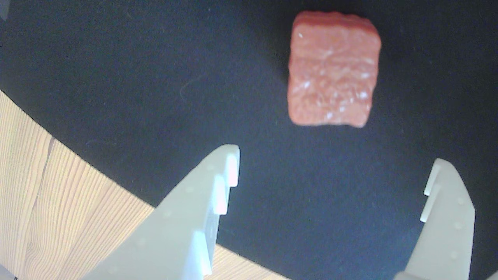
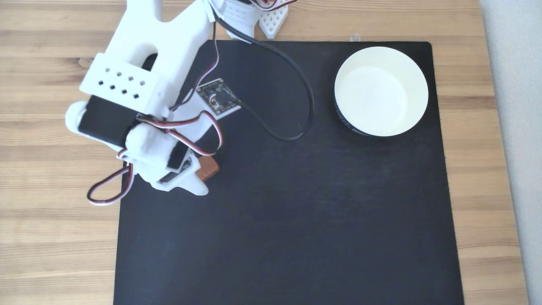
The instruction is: Pick up the toy and place it on the plate
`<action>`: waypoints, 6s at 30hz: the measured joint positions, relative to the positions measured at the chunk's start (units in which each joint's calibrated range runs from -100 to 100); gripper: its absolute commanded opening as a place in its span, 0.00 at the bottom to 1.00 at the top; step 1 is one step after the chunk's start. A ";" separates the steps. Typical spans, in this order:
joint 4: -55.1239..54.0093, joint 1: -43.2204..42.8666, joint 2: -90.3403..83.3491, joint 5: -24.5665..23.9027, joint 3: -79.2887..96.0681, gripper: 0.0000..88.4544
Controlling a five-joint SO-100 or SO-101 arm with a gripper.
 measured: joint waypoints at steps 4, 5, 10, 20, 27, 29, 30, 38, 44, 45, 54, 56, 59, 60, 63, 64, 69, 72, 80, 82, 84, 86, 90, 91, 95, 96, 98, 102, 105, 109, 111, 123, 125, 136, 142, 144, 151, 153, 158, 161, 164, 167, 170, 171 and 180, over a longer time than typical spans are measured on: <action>0.00 -0.58 2.00 0.00 -0.09 0.38; 0.00 -1.00 2.00 0.00 -0.09 0.38; 0.00 -1.58 2.33 0.00 -0.09 0.38; 0.00 -2.00 6.24 0.00 -0.09 0.38; 0.00 -1.41 10.32 0.00 -0.28 0.38; 0.00 -1.41 10.74 0.00 -0.38 0.38; 0.00 -1.41 10.99 0.05 -0.47 0.38; 0.00 -1.33 11.16 0.15 -0.66 0.38; 0.00 -1.33 11.16 0.15 -0.66 0.37; 0.00 -1.33 11.16 0.15 -0.66 0.36; -0.17 -4.24 11.24 0.00 -1.79 0.03; -0.17 -4.49 11.24 0.00 -1.79 0.03; -0.17 -4.49 11.24 0.00 -1.79 0.03; -0.17 -4.49 11.24 0.00 -1.79 0.03; -0.17 -4.49 11.16 0.00 -1.89 0.03; -0.17 -4.49 11.16 -0.05 -2.08 0.03; -0.08 -6.16 9.74 -6.28 -5.67 0.03; -0.08 -6.82 6.58 -9.37 -7.18 0.02; 0.42 -11.07 -9.49 -20.13 -9.92 0.03; 0.59 -12.07 -11.91 -22.24 -9.92 0.03; 0.59 -13.40 -15.57 -24.50 -9.92 0.03; 0.59 -15.56 -18.07 -26.00 -9.92 0.03; -3.29 -18.39 -27.64 -31.20 -2.83 0.03; -5.74 -19.23 -30.56 -32.43 1.32 0.03; -16.38 -22.97 -43.80 -36.34 21.63 0.03; -19.50 -23.55 -47.13 -37.43 27.11 0.03; -27.10 -25.88 -55.87 -39.85 41.57 0.03; -38.16 -30.96 -66.53 -43.29 61.97 0.03; -42.72 -34.29 -70.02 -45.30 68.02 0.03; -48.46 -41.03 -73.11 -48.39 75.30 0.03; -50.15 -45.61 -73.19 -49.37 76.62 0.03; -56.82 -60.76 -76.85 -51.89 84.84 0.03; -56.82 -62.01 -78.60 -53.28 87.48 0.03; -56.90 -61.76 -96.67 -56.11 106.47 0.03; -56.90 -62.67 -98.08 -56.22 106.75 0.03; -56.90 -64.17 -98.08 -56.27 106.75 0.03; -56.90 -68.75 -98.08 -59.56 111.01 0.03; -56.90 -69.58 -98.75 -61.62 113.46 0.03; -56.90 -69.25 -97.84 -64.20 114.22 0.10; -56.90 -69.33 -97.84 -64.30 114.22 0.27; -56.90 -70.66 -97.84 -64.30 114.41 0.35; -56.90 -70.25 -97.84 -64.30 114.41 0.35; -56.90 -70.41 -97.92 -64.30 114.41 0.35; -56.90 -70.50 -98.08 -64.30 114.41 0.34; -56.90 -61.76 -102.08 -64.30 114.79 0.03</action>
